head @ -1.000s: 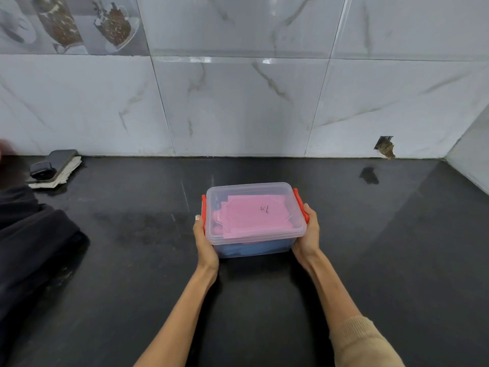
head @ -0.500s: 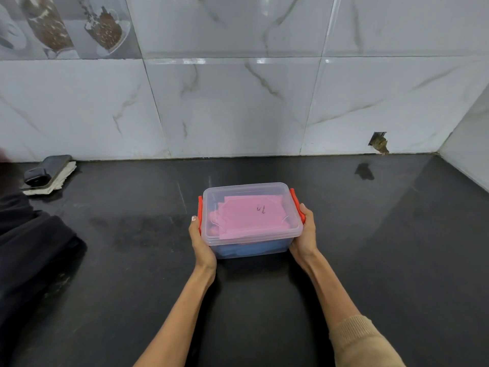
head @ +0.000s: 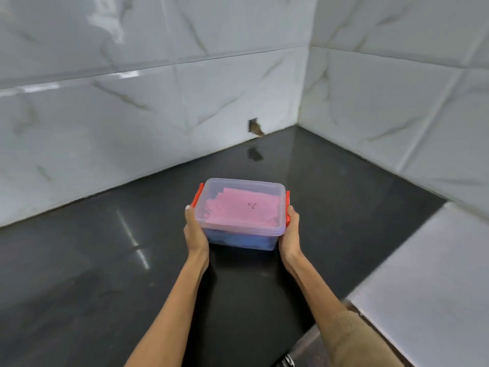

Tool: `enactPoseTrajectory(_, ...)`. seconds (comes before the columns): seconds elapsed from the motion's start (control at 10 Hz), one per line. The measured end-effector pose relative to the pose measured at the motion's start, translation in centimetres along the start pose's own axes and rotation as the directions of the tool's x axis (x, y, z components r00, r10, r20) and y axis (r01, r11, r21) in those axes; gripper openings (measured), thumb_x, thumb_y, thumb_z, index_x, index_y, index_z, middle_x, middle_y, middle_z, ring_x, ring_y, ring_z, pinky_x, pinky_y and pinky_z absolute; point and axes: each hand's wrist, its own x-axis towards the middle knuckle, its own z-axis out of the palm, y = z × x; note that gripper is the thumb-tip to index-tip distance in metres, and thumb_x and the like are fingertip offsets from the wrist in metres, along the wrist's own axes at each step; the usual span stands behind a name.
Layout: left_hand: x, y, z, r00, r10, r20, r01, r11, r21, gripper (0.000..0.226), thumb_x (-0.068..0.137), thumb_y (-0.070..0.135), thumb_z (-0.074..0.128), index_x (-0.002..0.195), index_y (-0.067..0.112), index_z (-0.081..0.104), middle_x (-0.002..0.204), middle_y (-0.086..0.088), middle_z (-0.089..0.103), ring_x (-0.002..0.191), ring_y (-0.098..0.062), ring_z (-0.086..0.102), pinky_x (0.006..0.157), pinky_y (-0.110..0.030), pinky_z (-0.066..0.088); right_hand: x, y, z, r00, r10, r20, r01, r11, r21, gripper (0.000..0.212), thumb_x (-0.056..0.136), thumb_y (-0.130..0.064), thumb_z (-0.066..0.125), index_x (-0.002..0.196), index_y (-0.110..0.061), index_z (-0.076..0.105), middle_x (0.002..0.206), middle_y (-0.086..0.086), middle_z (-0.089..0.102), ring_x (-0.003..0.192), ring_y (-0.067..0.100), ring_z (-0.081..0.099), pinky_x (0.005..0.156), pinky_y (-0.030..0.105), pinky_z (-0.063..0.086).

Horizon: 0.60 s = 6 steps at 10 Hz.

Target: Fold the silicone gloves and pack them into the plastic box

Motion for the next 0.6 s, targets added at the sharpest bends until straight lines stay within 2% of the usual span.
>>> enactPoseTrajectory(0.1, -0.2, -0.9, 3.8, 0.995, 0.029, 0.094, -0.041, 0.991, 0.128, 0.047, 0.099, 0.039, 0.040, 0.139, 0.015, 0.046, 0.134, -0.005, 0.055, 0.123, -0.021, 0.052, 0.101, -0.032, 0.041, -1.2, 0.0, -1.3, 0.985, -0.079, -0.150, 0.082, 0.997, 0.013, 0.049, 0.101, -0.047, 0.018, 0.126, -0.030, 0.056, 0.120, -0.009, 0.065, 0.113, 0.006, 0.057, 0.091, 0.013, 0.043)
enactPoseTrajectory(0.2, -1.0, -2.0, 6.4, 0.987, 0.015, 0.163, -0.045, 0.983, 0.178, 0.057, 0.096, 0.042, 0.044, 0.147, 0.024, 0.028, 0.144, -0.001, 0.044, 0.132, -0.021, 0.043, 0.111, -0.038, 0.035, -2.3, 0.4, -1.3, 0.960, -0.127, -0.249, 0.135, 0.991, 0.016, 0.047, 0.100, -0.053, 0.019, 0.126, -0.034, 0.054, 0.121, -0.012, 0.064, 0.113, 0.003, 0.058, 0.092, 0.015, 0.047)
enactPoseTrajectory(0.3, -2.4, -3.0, 7.9, 0.977, -0.049, 0.206, 0.003, 0.975, 0.221, 0.072, 0.095, 0.043, 0.042, 0.153, 0.026, 0.003, 0.158, 0.000, 0.021, 0.143, -0.022, 0.027, 0.117, -0.041, 0.025, -3.0, 1.3, -1.3, 0.925, -0.193, -0.328, 0.202, 0.979, -0.005, 0.068, 0.085, -0.070, 0.027, 0.138, -0.031, 0.041, 0.132, -0.009, 0.058, 0.122, 0.007, 0.054, 0.105, 0.028, 0.043)
enactPoseTrajectory(0.4, -3.3, -3.6, 8.4, 0.968, -0.072, 0.239, 0.012, 0.970, 0.244, 0.075, 0.096, 0.047, 0.036, 0.153, 0.023, -0.007, 0.162, 0.003, 0.004, 0.149, -0.018, 0.012, 0.121, -0.042, 0.016, -3.9, 1.1, -1.0, 0.909, -0.197, -0.366, 0.195, 0.980, -0.042, 0.074, 0.081, -0.071, 0.033, 0.143, -0.031, 0.034, 0.138, -0.009, 0.051, 0.128, 0.008, 0.049, 0.108, 0.030, 0.040)
enactPoseTrajectory(0.5, -3.1, -3.5, 7.9, 0.968, -0.070, 0.243, 0.005, 0.966, 0.259, 0.074, 0.096, 0.049, 0.035, 0.153, 0.024, -0.004, 0.161, 0.003, 0.008, 0.148, -0.019, 0.015, 0.121, -0.042, 0.017, -3.9, 0.7, -1.9, 0.888, -0.156, -0.433, 0.166, 0.986, -0.016, 0.063, 0.094, -0.055, 0.035, 0.150, -0.029, 0.023, 0.154, -0.008, 0.032, 0.141, 0.015, 0.032, 0.117, 0.037, 0.027)
enactPoseTrajectory(0.6, -3.3, -2.6, 7.2, 0.967, -0.098, 0.236, 0.026, 0.956, 0.291, 0.072, 0.096, 0.052, 0.031, 0.153, 0.025, -0.003, 0.162, 0.003, 0.008, 0.148, -0.020, 0.013, 0.120, -0.044, 0.014, -3.9, -1.0, -2.9, 0.823, -0.168, -0.543, 0.118, 0.985, -0.126, 0.054, 0.102, -0.041, 0.032, 0.152, -0.030, 0.015, 0.159, -0.008, 0.021, 0.144, 0.018, 0.026, 0.115, 0.040, 0.026)
